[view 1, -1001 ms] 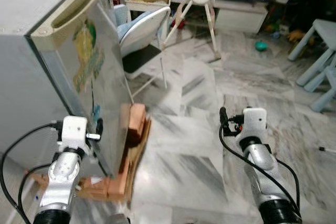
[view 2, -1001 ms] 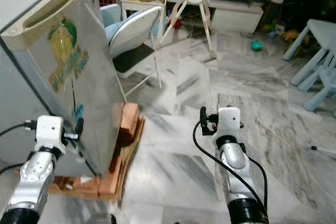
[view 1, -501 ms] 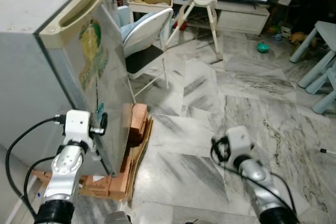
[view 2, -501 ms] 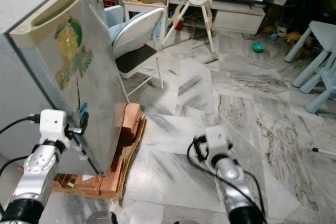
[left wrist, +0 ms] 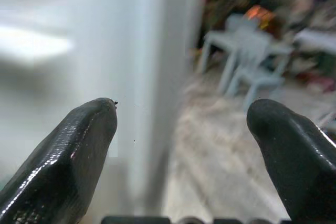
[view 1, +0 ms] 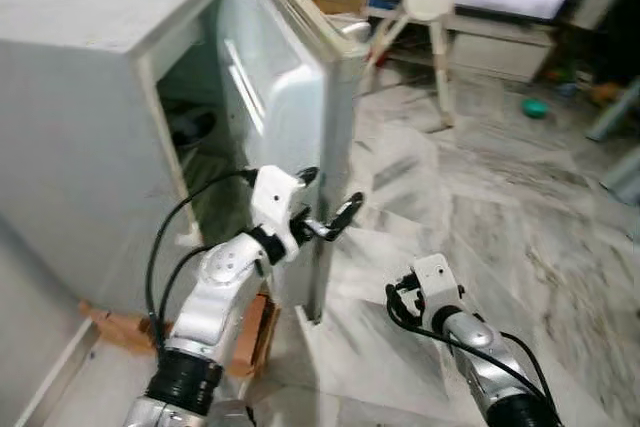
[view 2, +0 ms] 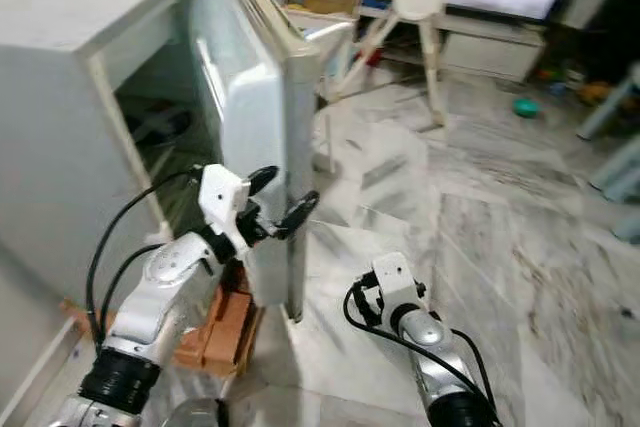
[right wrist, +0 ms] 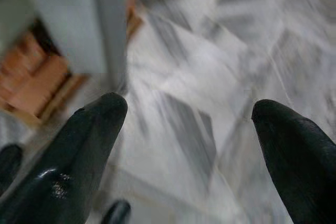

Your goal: Restocking fridge

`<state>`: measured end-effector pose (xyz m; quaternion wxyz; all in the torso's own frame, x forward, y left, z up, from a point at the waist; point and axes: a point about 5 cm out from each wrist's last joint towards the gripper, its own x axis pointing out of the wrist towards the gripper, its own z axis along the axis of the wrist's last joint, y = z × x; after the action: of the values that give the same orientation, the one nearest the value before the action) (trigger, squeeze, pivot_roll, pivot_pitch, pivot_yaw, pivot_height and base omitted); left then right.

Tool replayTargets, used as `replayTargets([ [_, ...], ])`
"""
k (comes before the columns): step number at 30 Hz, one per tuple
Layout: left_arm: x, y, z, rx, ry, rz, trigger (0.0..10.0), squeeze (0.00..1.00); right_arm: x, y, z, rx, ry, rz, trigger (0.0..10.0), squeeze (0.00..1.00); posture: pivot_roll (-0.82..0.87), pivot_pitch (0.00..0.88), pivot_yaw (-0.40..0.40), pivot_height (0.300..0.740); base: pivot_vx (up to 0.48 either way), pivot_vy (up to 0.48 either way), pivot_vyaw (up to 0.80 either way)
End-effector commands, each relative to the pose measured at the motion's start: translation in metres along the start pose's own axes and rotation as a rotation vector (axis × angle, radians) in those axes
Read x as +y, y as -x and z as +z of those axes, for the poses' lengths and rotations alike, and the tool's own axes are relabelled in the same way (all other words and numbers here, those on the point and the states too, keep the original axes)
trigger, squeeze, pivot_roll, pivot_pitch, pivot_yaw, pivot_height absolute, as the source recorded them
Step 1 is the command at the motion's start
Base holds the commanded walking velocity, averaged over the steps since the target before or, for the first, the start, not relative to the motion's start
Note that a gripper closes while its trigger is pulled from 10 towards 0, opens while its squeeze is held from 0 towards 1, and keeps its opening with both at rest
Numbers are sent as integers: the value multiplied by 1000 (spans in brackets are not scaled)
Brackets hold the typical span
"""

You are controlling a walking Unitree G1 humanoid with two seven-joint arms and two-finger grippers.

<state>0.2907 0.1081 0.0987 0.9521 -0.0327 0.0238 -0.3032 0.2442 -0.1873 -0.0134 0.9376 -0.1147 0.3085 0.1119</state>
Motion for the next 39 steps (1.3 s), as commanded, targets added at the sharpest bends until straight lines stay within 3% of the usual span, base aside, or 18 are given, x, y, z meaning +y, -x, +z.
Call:
replayTargets([
  [1, 16, 6, 4, 1, -29, 68, 10000, 0, 0, -2, 7, -16, 3, 8, 10000, 0, 56, 0, -57, 740, 0, 0, 0],
  [6, 28, 15, 5, -1, -29, 145, 10000, 0, 1, -3, 9, -20, 8, 13, 10000, 0, 58, 0, -60, 740, 0, -259, 0],
  [10, 32, 22, 0, 12, -98, 182, 10000, 0, 1, -2, 8, -19, 2, 8, 10000, 0, 56, 0, -58, 740, 0, -441, 0],
  [20, 32, 34, -9, 36, -126, 235, 10000, 0, 1, -2, 7, -21, -11, -4, 10000, 0, 58, 0, -51, 740, 0, -426, 0],
  [28, 40, 41, -13, 60, -162, 272, 10000, 0, 1, -4, 9, -25, -3, -7, 10000, 0, 62, 0, -55, 740, 340, -294, 0],
  [34, 44, 45, -17, 87, -175, 293, 10000, 0, 1, -4, 12, -38, 9, -12, 10000, 0, 62, 0, -51, 740, 469, 0, -571],
  [39, 49, 46, -15, 91, -203, 304, 10000, 0, -3, -4, 26, -114, -11, -45, 10000, 0, 62, 0, -49, 740, 480, 0, -800],
])
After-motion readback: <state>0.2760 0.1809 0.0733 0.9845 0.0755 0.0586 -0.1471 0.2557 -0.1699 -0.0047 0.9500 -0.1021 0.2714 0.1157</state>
